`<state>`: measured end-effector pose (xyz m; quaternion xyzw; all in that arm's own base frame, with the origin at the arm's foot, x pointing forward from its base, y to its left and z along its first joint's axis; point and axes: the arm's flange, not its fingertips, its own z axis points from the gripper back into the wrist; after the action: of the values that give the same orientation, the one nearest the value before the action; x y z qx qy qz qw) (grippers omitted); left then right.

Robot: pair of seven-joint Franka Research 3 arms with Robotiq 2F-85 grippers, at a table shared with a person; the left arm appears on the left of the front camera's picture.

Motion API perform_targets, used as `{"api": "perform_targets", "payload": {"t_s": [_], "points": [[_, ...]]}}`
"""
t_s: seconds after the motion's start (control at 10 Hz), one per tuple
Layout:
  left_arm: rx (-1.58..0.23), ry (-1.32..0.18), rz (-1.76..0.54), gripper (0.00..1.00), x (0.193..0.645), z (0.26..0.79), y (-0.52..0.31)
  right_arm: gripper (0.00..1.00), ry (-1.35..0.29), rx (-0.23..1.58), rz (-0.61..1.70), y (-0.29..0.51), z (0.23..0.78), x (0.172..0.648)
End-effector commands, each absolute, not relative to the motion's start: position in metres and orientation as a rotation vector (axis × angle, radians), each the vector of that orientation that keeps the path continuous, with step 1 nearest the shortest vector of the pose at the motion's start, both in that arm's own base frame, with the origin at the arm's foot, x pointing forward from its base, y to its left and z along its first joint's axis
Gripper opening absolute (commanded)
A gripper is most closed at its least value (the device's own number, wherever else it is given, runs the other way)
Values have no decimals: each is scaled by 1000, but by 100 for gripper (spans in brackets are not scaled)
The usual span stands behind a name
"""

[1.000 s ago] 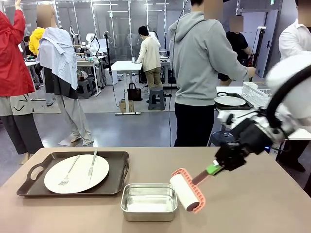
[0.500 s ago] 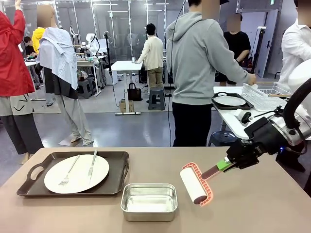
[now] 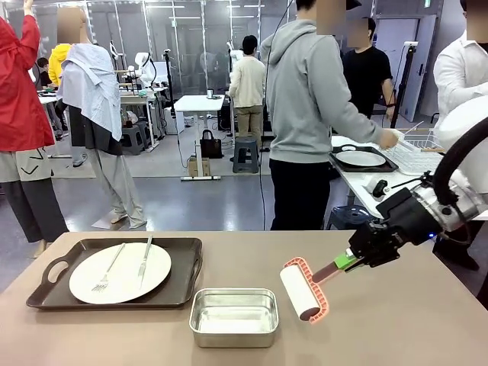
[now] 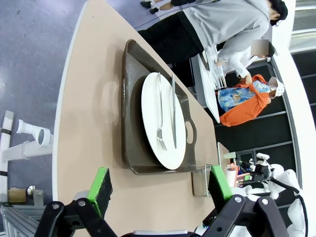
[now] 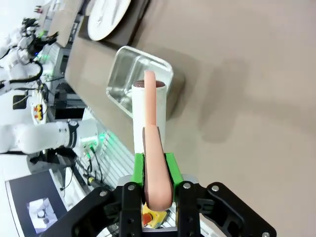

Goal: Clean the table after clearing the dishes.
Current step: When the left (or right) Handle tray is removed, use the left hand (or right hand) to clean the left (or right) side of the table with the Lint Roller.

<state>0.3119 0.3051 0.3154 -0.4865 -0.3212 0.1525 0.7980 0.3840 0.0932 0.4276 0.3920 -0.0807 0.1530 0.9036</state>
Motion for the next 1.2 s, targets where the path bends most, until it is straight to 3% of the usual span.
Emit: {"api": "perform_targets", "payload": {"t_s": [0.0,0.5,1.1], "points": [[-1042,-686,327,100,308,315,307,22,-142,820,209,112,416,419],[-1042,-686,327,100,308,315,307,22,-143,744,4,115,381,482],[-1042,-686,327,100,308,315,307,22,-113,676,-12,98,343,496]]}}
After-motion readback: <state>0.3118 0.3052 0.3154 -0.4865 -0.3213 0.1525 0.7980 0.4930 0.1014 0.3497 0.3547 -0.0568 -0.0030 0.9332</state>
